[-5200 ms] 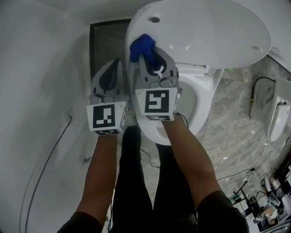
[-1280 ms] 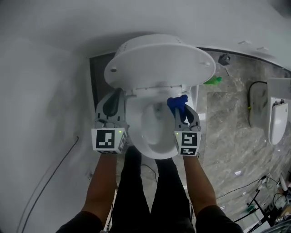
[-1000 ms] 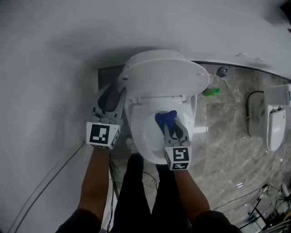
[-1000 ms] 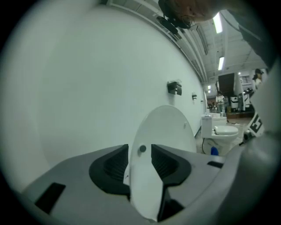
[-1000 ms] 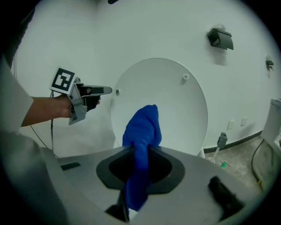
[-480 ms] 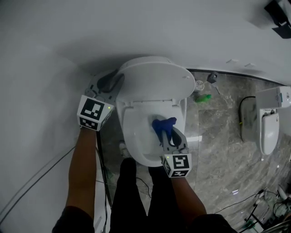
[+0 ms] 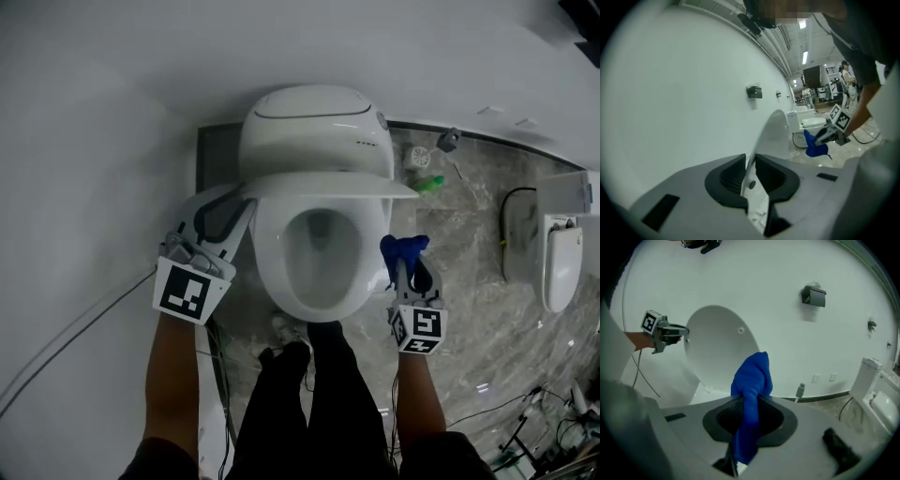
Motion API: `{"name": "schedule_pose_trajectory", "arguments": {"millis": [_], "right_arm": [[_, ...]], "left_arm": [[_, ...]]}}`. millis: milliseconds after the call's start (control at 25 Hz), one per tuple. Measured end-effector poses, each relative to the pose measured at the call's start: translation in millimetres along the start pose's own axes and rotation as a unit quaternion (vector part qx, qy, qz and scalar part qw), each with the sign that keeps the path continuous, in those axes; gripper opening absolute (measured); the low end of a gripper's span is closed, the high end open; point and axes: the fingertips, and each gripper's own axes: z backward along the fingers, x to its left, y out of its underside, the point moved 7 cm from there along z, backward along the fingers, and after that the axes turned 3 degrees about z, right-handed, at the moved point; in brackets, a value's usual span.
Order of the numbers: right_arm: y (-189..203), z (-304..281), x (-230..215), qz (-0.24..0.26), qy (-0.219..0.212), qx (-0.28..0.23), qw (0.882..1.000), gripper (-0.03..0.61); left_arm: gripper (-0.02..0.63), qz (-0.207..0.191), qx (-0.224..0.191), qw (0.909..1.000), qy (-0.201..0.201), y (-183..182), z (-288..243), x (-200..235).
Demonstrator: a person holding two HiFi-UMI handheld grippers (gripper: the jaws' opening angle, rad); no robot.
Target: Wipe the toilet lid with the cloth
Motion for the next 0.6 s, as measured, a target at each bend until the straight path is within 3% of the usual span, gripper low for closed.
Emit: {"name": "schedule_pose_trajectory", "arguments": {"millis": [280,440,600], "right_arm": [[60,73,-58,0.037,0.121,0.039,0.991,0.063],[94,113,-59,0.009,0.15,0.054,0.987,0.063],[115,128,-34,-0.006,0.136,0.059,0.989,0.063]], "left_arm": [[0.071,0.02,-0.01,0.995,0.097,44,59,-82],[0.072,-0.024,0.011,0.9917,0.126,71,78,-130],[0.08,-0.105,0.063,0.9827,0.139,104,92,-179]]}}
